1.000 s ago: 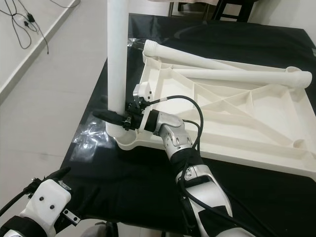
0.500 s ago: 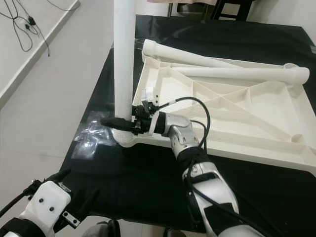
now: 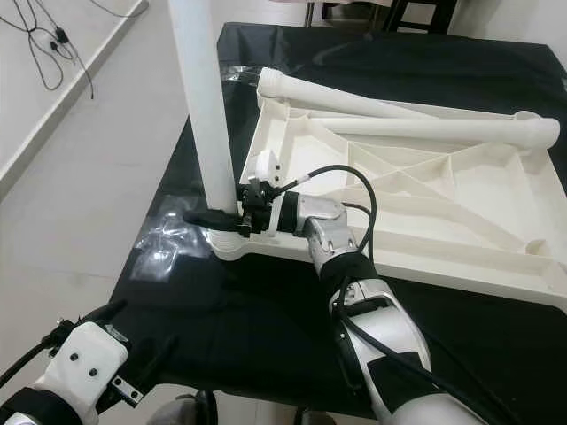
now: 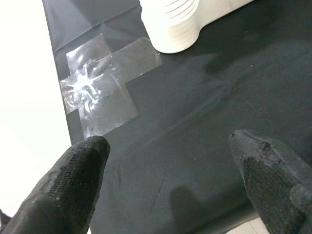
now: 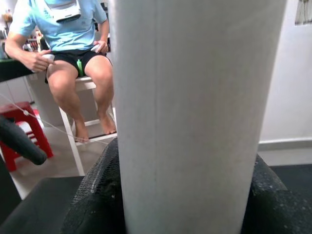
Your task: Building children table
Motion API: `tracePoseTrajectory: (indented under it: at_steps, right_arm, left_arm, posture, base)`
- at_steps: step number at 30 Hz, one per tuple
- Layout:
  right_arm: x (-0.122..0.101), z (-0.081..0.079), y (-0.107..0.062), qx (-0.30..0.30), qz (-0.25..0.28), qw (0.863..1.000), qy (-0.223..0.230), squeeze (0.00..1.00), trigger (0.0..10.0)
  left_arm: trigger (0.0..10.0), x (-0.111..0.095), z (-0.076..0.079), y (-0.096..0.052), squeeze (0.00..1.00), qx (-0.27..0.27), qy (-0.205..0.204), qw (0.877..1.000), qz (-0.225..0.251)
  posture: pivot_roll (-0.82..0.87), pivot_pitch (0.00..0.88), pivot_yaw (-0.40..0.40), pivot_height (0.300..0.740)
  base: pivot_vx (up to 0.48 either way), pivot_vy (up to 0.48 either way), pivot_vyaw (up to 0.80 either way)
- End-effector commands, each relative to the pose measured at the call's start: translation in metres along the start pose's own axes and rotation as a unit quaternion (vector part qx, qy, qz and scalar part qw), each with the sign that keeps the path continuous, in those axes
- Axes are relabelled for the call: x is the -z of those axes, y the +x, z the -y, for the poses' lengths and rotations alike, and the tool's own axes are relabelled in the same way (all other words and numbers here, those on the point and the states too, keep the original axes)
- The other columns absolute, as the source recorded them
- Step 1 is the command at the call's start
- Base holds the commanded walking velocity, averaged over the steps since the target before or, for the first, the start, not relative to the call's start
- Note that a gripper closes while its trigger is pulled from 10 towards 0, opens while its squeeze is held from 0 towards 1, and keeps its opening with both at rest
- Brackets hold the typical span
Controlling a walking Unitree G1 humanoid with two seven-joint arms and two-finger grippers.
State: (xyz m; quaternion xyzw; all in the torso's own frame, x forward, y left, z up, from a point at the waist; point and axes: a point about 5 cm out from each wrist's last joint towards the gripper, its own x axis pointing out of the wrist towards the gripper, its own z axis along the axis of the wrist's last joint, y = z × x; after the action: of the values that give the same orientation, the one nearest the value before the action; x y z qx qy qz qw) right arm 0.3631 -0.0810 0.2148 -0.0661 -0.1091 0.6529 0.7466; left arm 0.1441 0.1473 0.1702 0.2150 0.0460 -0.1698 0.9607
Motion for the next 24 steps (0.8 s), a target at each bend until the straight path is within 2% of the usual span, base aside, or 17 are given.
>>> tracePoseTrajectory:
  at_steps: [1, 7, 9, 11, 16, 21, 24]
  right_arm:
    - [0.029, -0.013, -0.009, -0.004, -0.052, 0.998, 0.027, 0.00, 10.0]
    - [0.035, -0.016, -0.010, 0.023, -0.044, 0.999, 0.015, 0.00, 10.0]
    - [0.036, -0.011, -0.015, 0.098, -0.025, 0.995, -0.002, 0.00, 10.0]
    - [0.036, -0.010, -0.017, 0.120, -0.019, 0.993, -0.007, 0.00, 10.0]
    - [0.045, -0.018, -0.022, 0.098, -0.030, 0.995, 0.000, 0.00, 10.0]
    - [0.045, -0.019, -0.022, 0.097, -0.032, 0.995, -0.004, 0.00, 10.0]
    - [0.048, -0.021, -0.024, 0.065, -0.066, 0.995, -0.023, 0.00, 10.0]
  left_arm:
    - [10.0, 0.002, 0.000, -0.002, 0.00, 0.003, 0.001, 1.000, -0.010]
    - [10.0, 0.001, 0.000, -0.002, 0.00, 0.003, 0.001, 1.000, -0.010]
    - [10.0, 0.001, -0.001, -0.001, 0.00, 0.004, 0.002, 1.000, -0.010]
    - [10.0, 0.001, -0.001, -0.001, 0.00, 0.005, 0.002, 1.000, -0.010]
    - [10.0, 0.001, -0.002, -0.001, 0.00, 0.007, 0.002, 1.000, -0.011]
    - [10.0, 0.001, -0.002, -0.001, 0.00, 0.008, 0.001, 1.000, -0.011]
    - [10.0, 0.001, -0.002, 0.000, 0.00, 0.008, 0.001, 1.000, -0.010]
  posture:
    - [0.24, 0.326, -0.004, 0.740]
    - [0.23, 0.328, -0.005, 0.740]
    - [0.23, 0.327, -0.002, 0.740]
    - [0.23, 0.328, -0.001, 0.740]
    - [0.22, 0.331, 0.003, 0.740]
    - [0.22, 0.330, 0.001, 0.740]
    - [0.22, 0.330, -0.002, 0.740]
  base:
    - [0.000, 0.000, 0.00]
    - [0.000, 0.000, 0.00]
    - [0.000, 0.000, 0.00]
    - [0.000, 0.000, 0.00]
    - [0.000, 0.000, 0.00]
    - [0.000, 0.000, 0.00]
    - [0.000, 0.000, 0.00]
